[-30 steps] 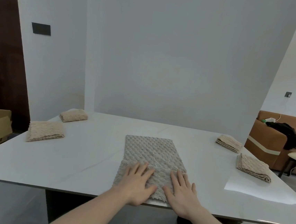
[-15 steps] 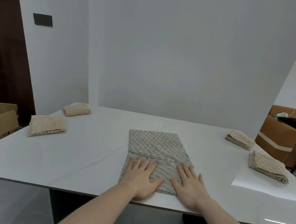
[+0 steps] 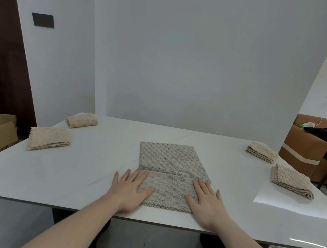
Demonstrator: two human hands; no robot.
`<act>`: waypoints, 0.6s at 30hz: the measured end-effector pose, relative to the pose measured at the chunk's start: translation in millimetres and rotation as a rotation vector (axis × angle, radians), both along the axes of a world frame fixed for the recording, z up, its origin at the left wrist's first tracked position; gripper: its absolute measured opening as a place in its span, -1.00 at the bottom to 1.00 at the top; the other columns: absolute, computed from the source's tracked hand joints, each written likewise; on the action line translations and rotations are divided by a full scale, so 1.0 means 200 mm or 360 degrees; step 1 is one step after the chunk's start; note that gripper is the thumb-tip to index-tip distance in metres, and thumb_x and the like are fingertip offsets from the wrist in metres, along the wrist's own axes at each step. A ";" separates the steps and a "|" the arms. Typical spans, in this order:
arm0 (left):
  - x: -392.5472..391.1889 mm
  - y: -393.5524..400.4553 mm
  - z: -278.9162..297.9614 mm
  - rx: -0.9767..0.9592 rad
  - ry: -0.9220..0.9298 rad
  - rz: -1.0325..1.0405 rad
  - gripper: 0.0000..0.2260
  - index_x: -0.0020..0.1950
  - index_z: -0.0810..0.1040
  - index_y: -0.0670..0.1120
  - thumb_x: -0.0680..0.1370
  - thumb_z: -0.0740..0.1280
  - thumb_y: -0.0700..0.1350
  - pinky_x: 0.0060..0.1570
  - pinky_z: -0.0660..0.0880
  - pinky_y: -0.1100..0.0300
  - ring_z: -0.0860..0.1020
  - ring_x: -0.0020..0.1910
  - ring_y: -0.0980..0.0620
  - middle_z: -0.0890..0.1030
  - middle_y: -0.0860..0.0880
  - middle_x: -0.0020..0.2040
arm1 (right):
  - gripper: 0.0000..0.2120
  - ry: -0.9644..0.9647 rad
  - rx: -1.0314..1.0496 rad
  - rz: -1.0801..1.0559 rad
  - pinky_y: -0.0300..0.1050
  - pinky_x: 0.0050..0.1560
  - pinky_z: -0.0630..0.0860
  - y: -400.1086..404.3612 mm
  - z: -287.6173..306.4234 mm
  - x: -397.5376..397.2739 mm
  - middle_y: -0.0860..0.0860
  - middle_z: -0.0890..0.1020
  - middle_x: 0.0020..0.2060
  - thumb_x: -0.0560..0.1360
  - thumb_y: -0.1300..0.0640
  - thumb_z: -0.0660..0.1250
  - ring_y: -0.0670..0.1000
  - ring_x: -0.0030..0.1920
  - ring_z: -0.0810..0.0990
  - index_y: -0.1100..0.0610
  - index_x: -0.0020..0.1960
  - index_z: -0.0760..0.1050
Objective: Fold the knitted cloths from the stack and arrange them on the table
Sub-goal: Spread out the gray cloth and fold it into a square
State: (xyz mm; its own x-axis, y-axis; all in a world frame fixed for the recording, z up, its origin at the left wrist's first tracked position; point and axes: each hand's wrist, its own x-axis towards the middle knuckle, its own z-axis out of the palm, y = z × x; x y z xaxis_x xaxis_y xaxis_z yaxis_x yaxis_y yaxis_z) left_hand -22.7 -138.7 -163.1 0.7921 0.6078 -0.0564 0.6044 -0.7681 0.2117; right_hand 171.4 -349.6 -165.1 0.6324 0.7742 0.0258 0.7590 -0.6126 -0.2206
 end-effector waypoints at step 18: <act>-0.06 0.04 -0.06 0.0015 -0.0268 0.0130 -0.35 0.67 0.00 0.06 0.63 -0.06 0.31 0.60 -0.20 -0.07 -0.09 0.65 0.06 0.01 0.15 0.66 | -0.29 -0.0021 0.0100 -0.0026 0.10 0.62 -0.18 0.00 -0.01 -0.01 -0.14 -0.05 0.64 0.60 -0.36 -0.05 -0.06 0.63 -0.13 -0.10 0.65 -0.08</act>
